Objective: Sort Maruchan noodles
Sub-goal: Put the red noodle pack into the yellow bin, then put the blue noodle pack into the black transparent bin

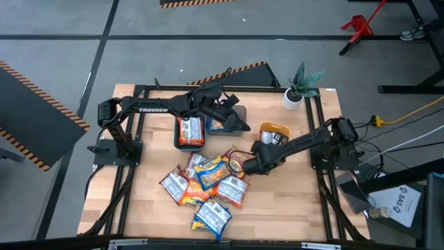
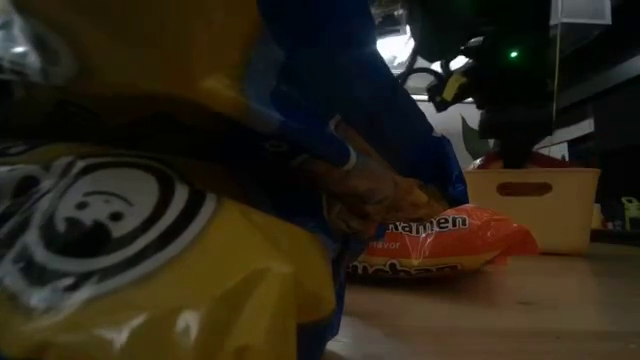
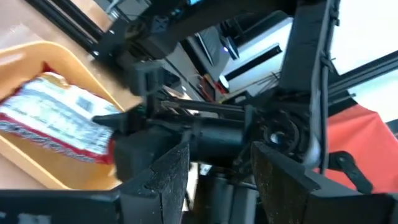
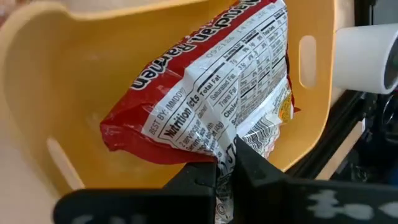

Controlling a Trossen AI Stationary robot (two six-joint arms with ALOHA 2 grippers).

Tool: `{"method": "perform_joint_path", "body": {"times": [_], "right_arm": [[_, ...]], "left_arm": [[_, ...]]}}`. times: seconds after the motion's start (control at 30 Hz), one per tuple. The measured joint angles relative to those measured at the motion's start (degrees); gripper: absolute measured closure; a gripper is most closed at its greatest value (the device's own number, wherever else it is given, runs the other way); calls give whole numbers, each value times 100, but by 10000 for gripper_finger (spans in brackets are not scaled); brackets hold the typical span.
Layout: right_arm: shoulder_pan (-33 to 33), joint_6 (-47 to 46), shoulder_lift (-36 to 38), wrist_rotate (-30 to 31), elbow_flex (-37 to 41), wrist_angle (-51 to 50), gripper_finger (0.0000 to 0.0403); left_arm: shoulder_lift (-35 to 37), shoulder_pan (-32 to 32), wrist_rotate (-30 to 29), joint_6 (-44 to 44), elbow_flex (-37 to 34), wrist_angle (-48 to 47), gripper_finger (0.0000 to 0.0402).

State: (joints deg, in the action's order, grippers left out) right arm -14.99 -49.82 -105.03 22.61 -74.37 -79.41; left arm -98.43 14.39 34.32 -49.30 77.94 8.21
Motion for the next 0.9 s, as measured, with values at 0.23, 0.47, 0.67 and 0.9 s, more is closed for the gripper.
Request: {"method": "perform_joint_path", "body": {"times": [0.23,0.47,0.67,0.9], "right_arm": [[333,85,0,-173,0,99,317],[494,260,105,-35,-6,145,195],[383,258,1102,219,-42,383,154],[-488,-110,2367,121,-51,1939,148]], "left_arm": [[26,0,336,-116,5,-10,234],[65,-22,809,-316,4,-39,234],[638,-25,1231,4,1,-1223,234],[1837,-781,-256,1278,-1,-4334,234]]}}
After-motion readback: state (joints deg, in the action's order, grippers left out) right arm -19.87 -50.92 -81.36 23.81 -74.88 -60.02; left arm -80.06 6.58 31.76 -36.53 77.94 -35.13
